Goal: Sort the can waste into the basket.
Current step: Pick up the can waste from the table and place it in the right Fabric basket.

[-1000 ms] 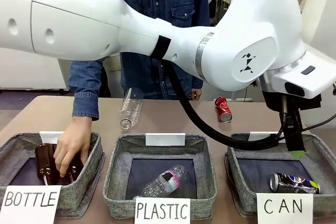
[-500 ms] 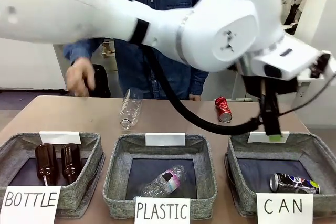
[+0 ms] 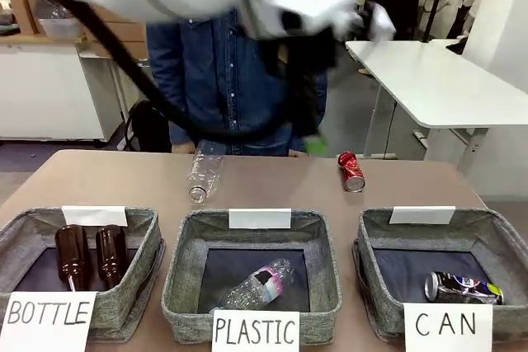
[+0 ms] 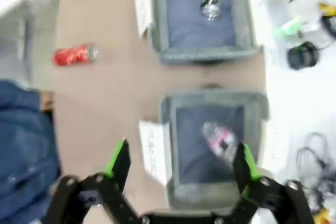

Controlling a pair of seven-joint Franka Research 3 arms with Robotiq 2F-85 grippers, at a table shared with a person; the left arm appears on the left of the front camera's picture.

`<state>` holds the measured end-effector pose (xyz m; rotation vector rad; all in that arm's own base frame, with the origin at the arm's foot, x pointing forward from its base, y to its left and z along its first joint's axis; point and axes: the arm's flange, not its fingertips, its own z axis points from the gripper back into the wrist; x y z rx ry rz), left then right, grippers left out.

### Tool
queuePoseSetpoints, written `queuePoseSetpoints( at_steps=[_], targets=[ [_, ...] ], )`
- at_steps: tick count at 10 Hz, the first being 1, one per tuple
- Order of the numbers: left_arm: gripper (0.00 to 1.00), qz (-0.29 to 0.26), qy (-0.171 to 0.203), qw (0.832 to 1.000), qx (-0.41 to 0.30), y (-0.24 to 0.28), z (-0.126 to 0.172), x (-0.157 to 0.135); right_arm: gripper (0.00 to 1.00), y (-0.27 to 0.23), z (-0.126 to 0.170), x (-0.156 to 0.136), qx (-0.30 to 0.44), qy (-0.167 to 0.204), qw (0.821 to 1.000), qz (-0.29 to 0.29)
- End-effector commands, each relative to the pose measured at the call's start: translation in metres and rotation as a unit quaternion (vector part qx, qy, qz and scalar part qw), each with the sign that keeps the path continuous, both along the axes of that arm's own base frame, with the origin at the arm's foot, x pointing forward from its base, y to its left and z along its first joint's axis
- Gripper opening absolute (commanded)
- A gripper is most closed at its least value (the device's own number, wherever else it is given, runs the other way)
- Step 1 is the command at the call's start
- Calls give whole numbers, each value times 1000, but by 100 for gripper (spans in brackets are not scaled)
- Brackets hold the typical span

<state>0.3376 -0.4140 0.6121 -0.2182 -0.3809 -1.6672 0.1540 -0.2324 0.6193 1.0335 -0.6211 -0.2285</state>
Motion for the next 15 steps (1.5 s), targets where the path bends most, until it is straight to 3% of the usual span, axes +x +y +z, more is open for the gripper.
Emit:
queuePoseSetpoints(
  at_steps=[1,3,5,7,8,10,11,12,13,15],
  targets=[
    [100,75,42,996,3,88,9,24,100,0,0,0,0,0,1000,0],
    [100,190,142,970,-57,185,27,51,100,61,20,27,-26,-18,999,28],
    [100,300,238,909,-164,279,32,50,100,150,24,61,-56,-24,993,97],
    [100,315,318,839,-310,371,15,26,100,247,18,91,-43,-13,984,174],
    [100,337,320,797,-386,408,3,13,100,285,14,102,-20,-2,981,192],
    [100,304,373,709,-515,453,-51,-6,100,330,7,131,145,86,967,191],
    [100,297,394,684,-537,462,-79,-7,100,334,9,140,182,103,964,164],
    [100,300,408,673,-539,467,-98,-4,100,333,12,145,150,102,976,117],
    [100,326,386,718,-479,473,-53,-6,100,339,-2,126,117,79,967,213],
    [100,326,386,718,-479,473,-53,-6,100,339,-2,126,117,79,967,213]
  ],
)
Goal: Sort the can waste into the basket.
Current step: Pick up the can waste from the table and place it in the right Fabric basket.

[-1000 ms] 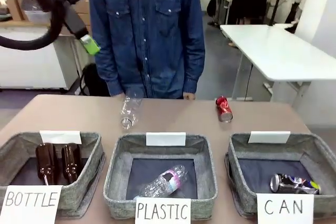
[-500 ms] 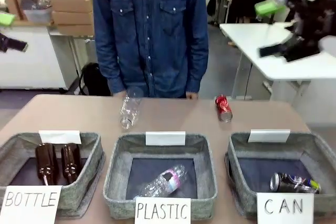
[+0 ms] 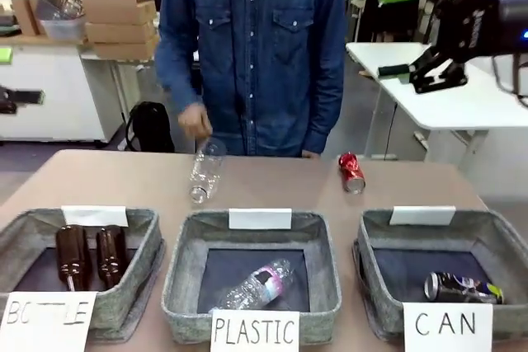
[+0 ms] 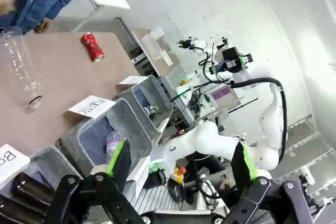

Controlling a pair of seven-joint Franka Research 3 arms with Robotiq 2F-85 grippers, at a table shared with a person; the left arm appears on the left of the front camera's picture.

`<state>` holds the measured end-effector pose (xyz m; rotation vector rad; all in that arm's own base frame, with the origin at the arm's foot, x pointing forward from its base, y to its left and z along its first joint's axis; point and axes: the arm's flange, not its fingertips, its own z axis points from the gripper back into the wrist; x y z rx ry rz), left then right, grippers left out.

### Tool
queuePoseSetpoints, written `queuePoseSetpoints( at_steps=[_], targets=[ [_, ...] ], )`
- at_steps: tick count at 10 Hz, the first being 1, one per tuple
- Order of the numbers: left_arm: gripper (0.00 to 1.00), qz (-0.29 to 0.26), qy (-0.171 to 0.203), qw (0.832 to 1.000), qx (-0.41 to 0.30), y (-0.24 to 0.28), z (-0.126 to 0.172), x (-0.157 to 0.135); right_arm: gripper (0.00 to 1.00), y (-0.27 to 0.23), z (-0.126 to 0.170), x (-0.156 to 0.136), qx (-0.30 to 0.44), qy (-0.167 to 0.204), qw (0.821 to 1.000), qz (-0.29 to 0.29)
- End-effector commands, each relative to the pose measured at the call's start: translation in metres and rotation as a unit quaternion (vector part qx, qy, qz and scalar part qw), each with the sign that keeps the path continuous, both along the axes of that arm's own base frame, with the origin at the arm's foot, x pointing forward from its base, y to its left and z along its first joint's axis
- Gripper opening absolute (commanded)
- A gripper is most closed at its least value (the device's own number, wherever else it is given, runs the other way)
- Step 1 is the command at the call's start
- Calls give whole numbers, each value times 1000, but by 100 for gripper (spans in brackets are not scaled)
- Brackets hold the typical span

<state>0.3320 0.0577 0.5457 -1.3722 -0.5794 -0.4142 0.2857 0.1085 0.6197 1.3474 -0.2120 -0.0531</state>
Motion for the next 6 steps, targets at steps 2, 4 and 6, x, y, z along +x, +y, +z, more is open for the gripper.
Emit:
queuePoseSetpoints(
  at_steps=[2,4,6],
  targets=[
    [100,-9,1,1000,18,2,13,0,100,-2,-2,-6,-8,-17,1000,15],
    [100,-9,1,1000,18,2,13,0,100,-2,-2,-6,-8,-17,1000,15],
    [100,-9,1,1000,18,2,13,0,100,-2,-2,-6,-8,-17,1000,15]
  ],
)
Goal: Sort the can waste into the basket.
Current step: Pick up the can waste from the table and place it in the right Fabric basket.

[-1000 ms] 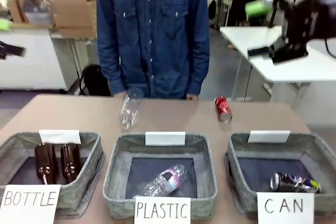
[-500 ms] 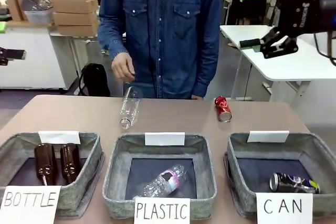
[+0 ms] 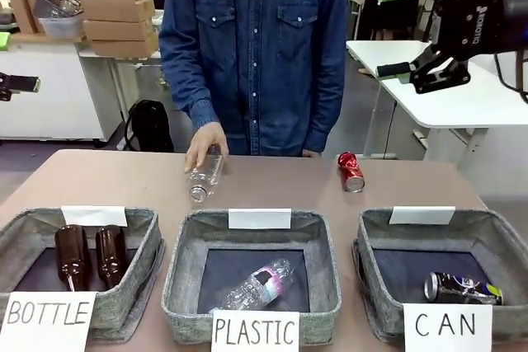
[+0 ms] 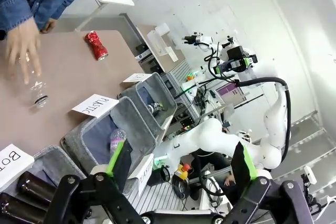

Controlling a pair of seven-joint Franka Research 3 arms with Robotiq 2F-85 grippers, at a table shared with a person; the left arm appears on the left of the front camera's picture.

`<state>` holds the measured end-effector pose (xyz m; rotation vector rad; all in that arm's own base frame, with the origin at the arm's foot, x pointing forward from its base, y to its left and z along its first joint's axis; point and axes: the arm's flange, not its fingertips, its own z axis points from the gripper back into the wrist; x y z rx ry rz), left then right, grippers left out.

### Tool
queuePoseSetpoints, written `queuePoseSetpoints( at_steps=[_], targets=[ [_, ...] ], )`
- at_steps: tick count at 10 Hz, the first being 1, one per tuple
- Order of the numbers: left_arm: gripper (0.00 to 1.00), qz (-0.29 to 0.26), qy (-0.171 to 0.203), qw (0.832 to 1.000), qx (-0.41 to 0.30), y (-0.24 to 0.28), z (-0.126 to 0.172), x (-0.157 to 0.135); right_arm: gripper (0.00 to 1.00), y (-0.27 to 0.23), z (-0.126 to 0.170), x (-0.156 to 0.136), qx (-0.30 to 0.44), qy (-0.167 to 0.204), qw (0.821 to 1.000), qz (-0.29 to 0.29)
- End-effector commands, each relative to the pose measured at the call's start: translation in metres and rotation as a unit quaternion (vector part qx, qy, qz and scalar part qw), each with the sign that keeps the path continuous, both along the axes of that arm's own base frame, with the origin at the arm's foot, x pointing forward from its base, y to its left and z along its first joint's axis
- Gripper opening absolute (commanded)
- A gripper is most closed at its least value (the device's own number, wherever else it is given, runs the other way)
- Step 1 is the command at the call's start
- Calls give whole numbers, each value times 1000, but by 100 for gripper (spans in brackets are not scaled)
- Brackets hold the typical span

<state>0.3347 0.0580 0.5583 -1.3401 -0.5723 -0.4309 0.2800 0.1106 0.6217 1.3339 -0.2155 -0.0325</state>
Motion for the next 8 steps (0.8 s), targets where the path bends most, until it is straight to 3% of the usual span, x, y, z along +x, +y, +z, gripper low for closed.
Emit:
queuePoseSetpoints(
  at_steps=[1,5,6,8],
  targets=[
    [100,-7,5,1000,1,1,0,-3,100,-4,-4,0,0,-10,1000,9],
    [100,-7,5,1000,1,1,0,-3,100,0,0,0,0,0,1000,0],
    [100,-7,5,1000,1,1,0,-3,100,-2,2,-3,-139,-3,989,-52],
    [100,-7,5,1000,1,1,0,-3,100,-18,5,8,-320,-13,934,-160]
  ],
)
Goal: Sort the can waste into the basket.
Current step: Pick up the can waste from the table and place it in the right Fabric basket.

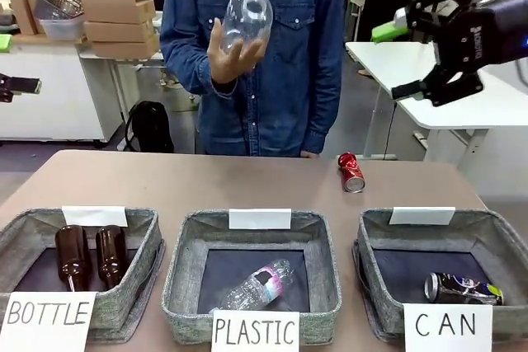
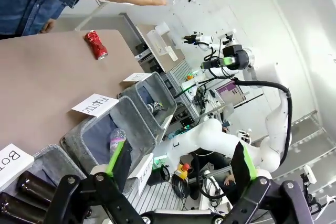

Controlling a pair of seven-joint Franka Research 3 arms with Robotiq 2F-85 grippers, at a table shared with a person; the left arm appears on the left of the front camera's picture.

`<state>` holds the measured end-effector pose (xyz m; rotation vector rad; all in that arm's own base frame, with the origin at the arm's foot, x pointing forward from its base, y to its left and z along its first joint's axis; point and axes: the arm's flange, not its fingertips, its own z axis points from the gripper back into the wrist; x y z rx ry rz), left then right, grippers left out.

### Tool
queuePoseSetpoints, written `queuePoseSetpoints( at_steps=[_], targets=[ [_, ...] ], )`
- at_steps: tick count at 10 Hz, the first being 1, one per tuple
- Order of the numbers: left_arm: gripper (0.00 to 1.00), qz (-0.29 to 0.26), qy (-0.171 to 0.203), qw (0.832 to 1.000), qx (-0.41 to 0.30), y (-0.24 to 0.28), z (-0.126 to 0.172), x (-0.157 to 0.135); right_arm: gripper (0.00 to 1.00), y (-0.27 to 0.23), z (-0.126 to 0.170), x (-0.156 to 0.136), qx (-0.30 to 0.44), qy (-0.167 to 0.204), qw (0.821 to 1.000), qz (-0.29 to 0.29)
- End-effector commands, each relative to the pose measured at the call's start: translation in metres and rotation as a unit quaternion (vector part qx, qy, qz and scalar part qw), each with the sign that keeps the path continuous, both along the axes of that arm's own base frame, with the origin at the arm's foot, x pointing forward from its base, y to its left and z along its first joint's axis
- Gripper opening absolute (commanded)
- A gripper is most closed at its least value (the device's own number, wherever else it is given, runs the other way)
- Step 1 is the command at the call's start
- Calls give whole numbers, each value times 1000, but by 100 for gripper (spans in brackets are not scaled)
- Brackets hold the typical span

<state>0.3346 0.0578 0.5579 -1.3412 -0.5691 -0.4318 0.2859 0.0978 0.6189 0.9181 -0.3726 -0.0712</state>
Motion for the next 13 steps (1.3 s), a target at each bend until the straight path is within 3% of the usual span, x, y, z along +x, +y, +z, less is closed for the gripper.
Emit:
queuePoseSetpoints(
  at_steps=[1,2,3,4,5,7,8,10,13],
  targets=[
    [100,-6,4,1000,1,1,1,-3,100,-19,14,-7,-167,-9,982,-88],
    [100,-6,4,1000,1,1,1,-3,100,-40,16,-17,-315,2,932,-180],
    [100,-6,4,1000,1,1,1,-3,100,-61,13,-21,-451,44,851,-264],
    [100,-6,4,1000,1,1,1,-3,100,-64,13,-22,-444,14,851,-278],
    [100,-6,4,1000,1,1,1,-3,100,-48,16,-12,-226,-48,967,-110],
    [100,-6,4,1000,1,1,1,-3,100,-48,16,-12,-226,-48,967,-110],
    [100,-6,4,1000,1,1,1,-3,100,-58,16,-18,-276,-54,950,-134],
    [100,-6,4,1000,1,1,1,-3,100,-67,-11,68,-291,-73,948,-106],
    [100,-6,4,1000,1,1,1,-3,100,-45,-79,178,-336,-63,935,-94]
  ],
)
